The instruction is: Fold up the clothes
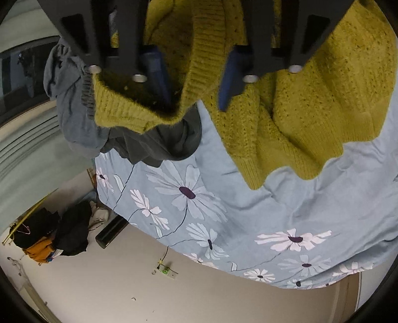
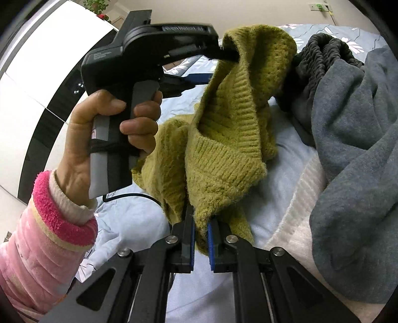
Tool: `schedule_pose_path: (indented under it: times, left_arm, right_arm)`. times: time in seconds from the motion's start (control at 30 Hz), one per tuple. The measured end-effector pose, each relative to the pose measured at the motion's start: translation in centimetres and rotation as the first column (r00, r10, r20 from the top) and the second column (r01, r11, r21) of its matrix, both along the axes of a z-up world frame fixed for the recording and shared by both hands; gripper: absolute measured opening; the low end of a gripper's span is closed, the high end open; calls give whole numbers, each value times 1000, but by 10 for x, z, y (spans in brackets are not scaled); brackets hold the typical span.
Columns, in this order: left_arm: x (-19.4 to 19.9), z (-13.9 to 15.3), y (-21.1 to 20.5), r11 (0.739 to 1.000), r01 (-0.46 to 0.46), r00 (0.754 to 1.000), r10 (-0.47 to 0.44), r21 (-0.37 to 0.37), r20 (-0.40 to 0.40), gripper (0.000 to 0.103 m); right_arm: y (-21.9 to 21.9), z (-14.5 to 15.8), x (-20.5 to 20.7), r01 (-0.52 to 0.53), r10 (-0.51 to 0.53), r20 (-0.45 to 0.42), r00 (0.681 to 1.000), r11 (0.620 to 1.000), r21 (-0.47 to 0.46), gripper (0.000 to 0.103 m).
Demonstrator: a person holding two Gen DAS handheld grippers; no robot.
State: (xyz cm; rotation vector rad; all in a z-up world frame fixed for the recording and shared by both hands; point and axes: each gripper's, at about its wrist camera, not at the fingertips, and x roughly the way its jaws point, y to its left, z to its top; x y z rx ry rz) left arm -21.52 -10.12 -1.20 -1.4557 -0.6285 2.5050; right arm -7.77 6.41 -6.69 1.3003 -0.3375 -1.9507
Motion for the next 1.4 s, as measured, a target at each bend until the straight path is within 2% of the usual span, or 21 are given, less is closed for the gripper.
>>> schedule_pose_path:
  times: [0.07,0.2,0.33,0.47,0.57,0.63,0.7,0.73,0.8,0.87,0.9,0.93,0.97,1.03,1.07,1.1,1.13,1.17,1.23,1.3,1.4]
  left_arm:
    - [1,-2,0,1000,-6,1000,6,3,-1,8]
    - [6,3,-4,999,-31,999,31,8,-33,4]
    - [19,25,-27,995,-97,989,98,18,-107,4]
    - [44,56,-80,967,-231,951,247,105,-187,3]
    - [70,82,-122,931,-319,903,355,176,-240,3]
    - [88,101,-144,909,-353,870,406,224,-278,3]
    - [103,123,-161,890,-374,835,446,262,-323,3]
    - [110,135,-168,883,-379,816,460,277,-350,3]
    - [129,174,-180,877,-379,764,477,295,-435,3]
    - [144,203,-183,880,-371,724,474,297,-501,3]
    - [154,220,-184,883,-362,699,469,298,-539,3]
    - [164,237,-184,886,-354,673,463,298,-577,3]
    - [179,252,-181,893,-342,639,449,292,-624,3]
    - [198,266,-172,906,-326,602,419,270,-680,3]
    - [205,265,-170,911,-323,601,406,255,-689,4]
    - [212,265,-168,916,-320,600,392,240,-697,4]
    - [216,259,-167,919,-318,605,386,233,-696,4]
    - [219,246,-165,922,-323,626,378,214,-683,4]
    - [220,211,-165,924,-335,676,372,184,-637,4]
    - [219,172,-168,923,-336,730,382,189,-567,4]
    - [212,85,-179,893,-364,827,441,265,-349,4]
  right_arm:
    - [0,0,1,6,-6,3,1000,1000,0,8]
    - [4,4,4,43,-43,-5,999,999,10,8]
    - [13,18,4,118,-114,-62,992,991,57,8]
    - [18,49,-7,189,-168,-171,971,975,115,8]
    - [7,88,-17,220,-158,-329,931,962,162,8]
    - [-8,122,-21,251,-138,-460,877,948,194,7]
    - [-23,152,-28,265,-112,-552,826,942,206,7]
    - [-33,170,-29,278,-93,-608,789,936,217,7]
    - [-52,206,-34,322,-50,-724,688,915,242,7]
    - [-71,243,-33,353,-28,-801,599,906,232,6]
    - [-74,262,-31,368,-26,-828,560,903,221,6]
    - [-78,286,-24,390,-39,-868,496,903,182,6]
    - [-81,301,-19,404,-52,-892,450,902,151,6]
    - [-83,329,-4,425,-83,-930,359,901,84,6]
    - [-84,340,2,430,-96,-942,322,901,56,6]
    - [-83,329,4,421,-81,-935,344,904,76,6]
    - [-81,313,4,407,-59,-923,381,907,110,6]
    - [-80,297,4,391,-37,-908,416,909,142,6]
    - [-77,265,4,357,8,-874,485,911,206,6]
    - [-74,232,5,317,52,-833,550,910,267,6]
    - [-69,183,5,250,119,-760,639,902,351,6]
